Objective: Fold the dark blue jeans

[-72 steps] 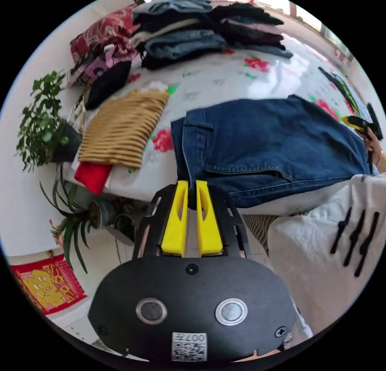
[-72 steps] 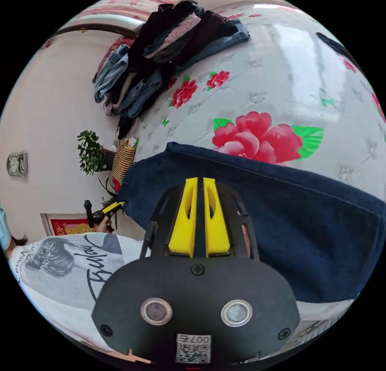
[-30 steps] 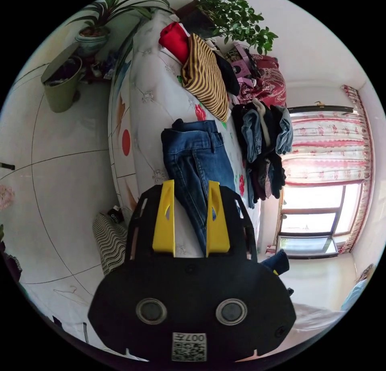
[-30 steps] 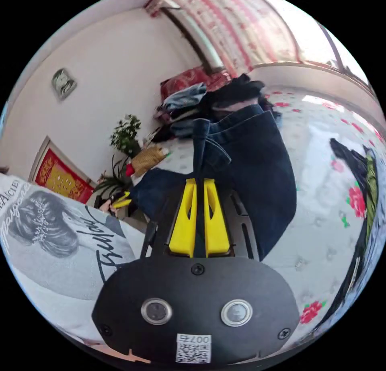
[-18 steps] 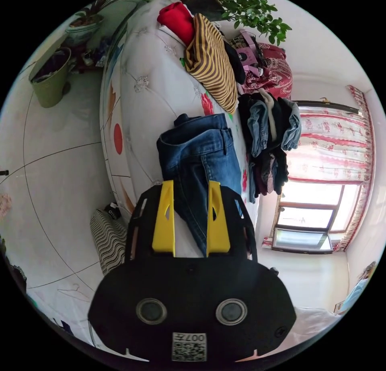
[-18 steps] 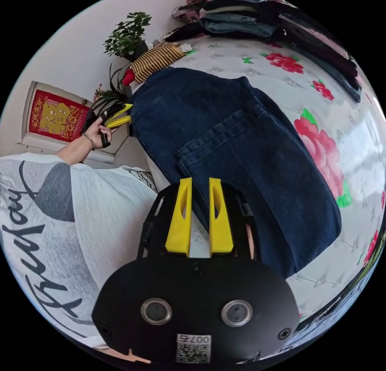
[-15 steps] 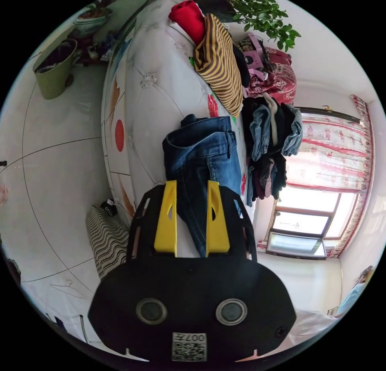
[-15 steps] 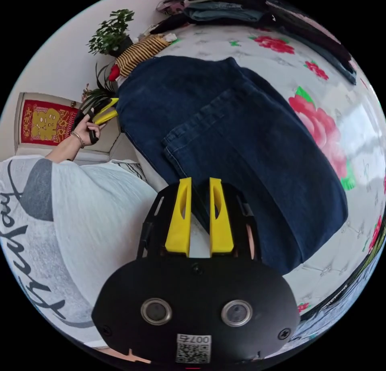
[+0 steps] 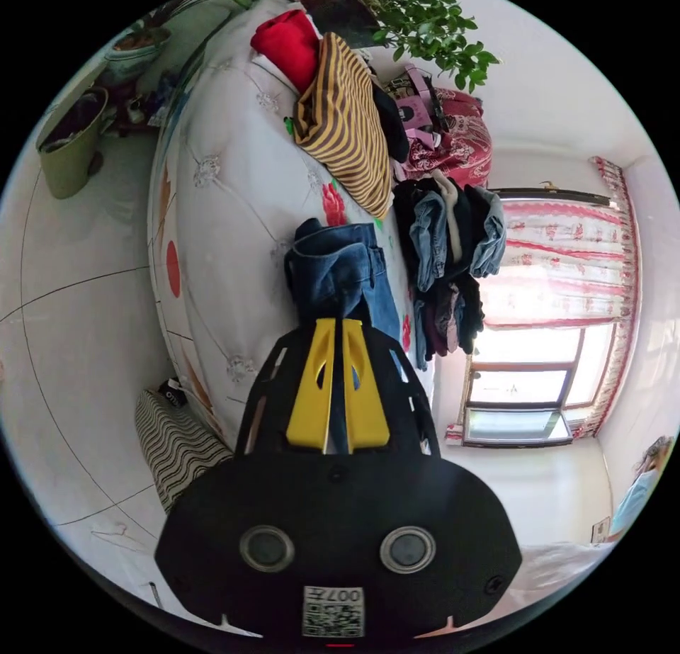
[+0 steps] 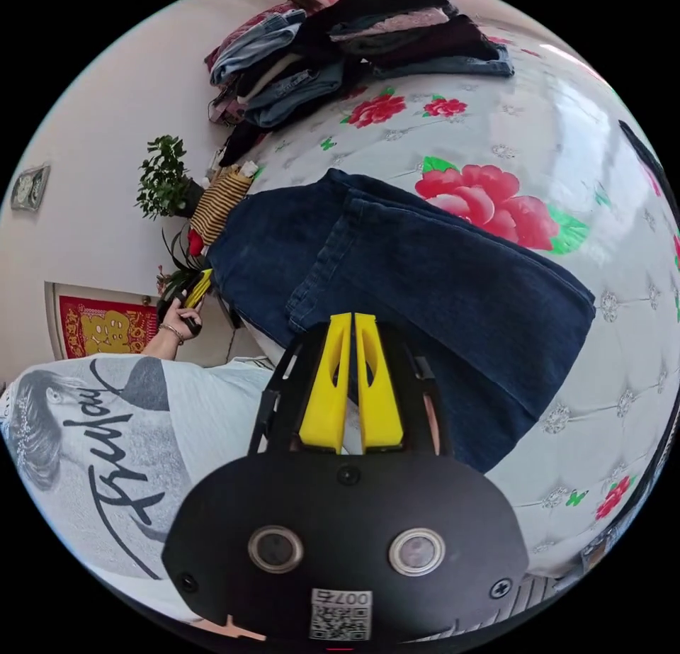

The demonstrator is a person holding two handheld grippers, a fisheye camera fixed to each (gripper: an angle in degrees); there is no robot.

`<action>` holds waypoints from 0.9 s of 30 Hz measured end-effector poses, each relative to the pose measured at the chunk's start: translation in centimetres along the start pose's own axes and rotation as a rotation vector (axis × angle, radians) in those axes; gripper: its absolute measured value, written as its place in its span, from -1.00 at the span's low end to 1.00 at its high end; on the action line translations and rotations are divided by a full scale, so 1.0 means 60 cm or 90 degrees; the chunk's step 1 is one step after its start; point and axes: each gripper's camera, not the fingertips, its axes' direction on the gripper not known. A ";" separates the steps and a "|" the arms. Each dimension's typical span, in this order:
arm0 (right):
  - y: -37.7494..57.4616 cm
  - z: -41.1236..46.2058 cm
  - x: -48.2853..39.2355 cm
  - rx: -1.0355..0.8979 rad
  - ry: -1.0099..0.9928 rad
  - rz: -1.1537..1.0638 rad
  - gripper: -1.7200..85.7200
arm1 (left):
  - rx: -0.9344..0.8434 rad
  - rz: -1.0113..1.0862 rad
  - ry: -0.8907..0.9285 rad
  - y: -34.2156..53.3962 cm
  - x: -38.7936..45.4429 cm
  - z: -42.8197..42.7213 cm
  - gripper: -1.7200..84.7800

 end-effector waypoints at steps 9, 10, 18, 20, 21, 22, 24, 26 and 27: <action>0.053 -0.063 0.056 0.098 -0.060 0.075 -0.96 | -0.034 -0.023 0.018 -0.034 0.001 0.034 -0.63; 0.064 -0.071 0.065 0.109 -0.062 0.086 -0.96 | -0.031 -0.056 0.034 -0.039 -0.011 0.038 -0.69; 0.111 -0.131 0.101 0.173 -0.049 0.113 -0.97 | -0.022 0.116 0.157 -0.052 0.166 0.074 -0.98; 0.124 -0.156 0.116 0.202 -0.061 0.126 -0.97 | -0.064 0.230 0.184 -0.046 0.271 0.100 -0.98; 0.127 -0.162 0.121 0.209 -0.064 0.130 -0.97 | -0.097 0.313 0.202 -0.033 0.347 0.122 -0.98; 0.134 -0.174 0.131 0.225 -0.069 0.138 -0.97 | -0.136 0.395 0.215 -0.011 0.422 0.148 -0.98; 0.147 -0.192 0.145 0.249 -0.075 0.152 -0.97 | -0.208 0.519 0.234 0.041 0.530 0.191 -0.98; 0.167 -0.214 0.163 0.285 -0.086 0.170 -0.97 | -0.256 0.628 0.220 0.108 0.615 0.223 -0.98; 0.172 -0.219 0.167 0.291 -0.088 0.174 -0.97 | -0.240 0.670 0.207 0.138 0.643 0.228 -0.98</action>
